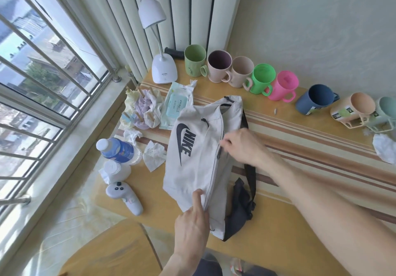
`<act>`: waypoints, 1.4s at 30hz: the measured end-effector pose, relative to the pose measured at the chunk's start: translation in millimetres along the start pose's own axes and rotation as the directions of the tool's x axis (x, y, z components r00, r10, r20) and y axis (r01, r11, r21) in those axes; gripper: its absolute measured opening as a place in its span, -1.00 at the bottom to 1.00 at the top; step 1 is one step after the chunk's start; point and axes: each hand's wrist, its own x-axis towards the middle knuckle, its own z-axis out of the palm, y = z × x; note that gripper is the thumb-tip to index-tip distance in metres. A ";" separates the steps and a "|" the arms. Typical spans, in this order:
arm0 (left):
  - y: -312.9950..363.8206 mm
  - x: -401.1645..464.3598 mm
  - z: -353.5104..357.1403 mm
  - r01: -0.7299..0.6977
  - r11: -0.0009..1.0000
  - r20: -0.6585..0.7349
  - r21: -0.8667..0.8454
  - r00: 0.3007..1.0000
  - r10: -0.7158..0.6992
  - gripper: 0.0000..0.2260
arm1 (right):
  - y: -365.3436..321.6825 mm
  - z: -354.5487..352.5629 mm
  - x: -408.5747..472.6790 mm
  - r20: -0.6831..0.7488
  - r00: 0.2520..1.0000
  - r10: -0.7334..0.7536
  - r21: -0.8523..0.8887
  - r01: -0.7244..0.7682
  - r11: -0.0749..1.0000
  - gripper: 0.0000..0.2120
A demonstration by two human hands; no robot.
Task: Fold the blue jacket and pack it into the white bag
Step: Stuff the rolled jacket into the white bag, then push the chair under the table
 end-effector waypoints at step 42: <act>-159.1 -379.1 -20.3 0.283 0.947 -0.145 0.151 0.954 -0.262 -0.54 | -159.8 270.8 -498.6 -0.078 0.992 -0.104 0.328 0.124 0.937 -0.42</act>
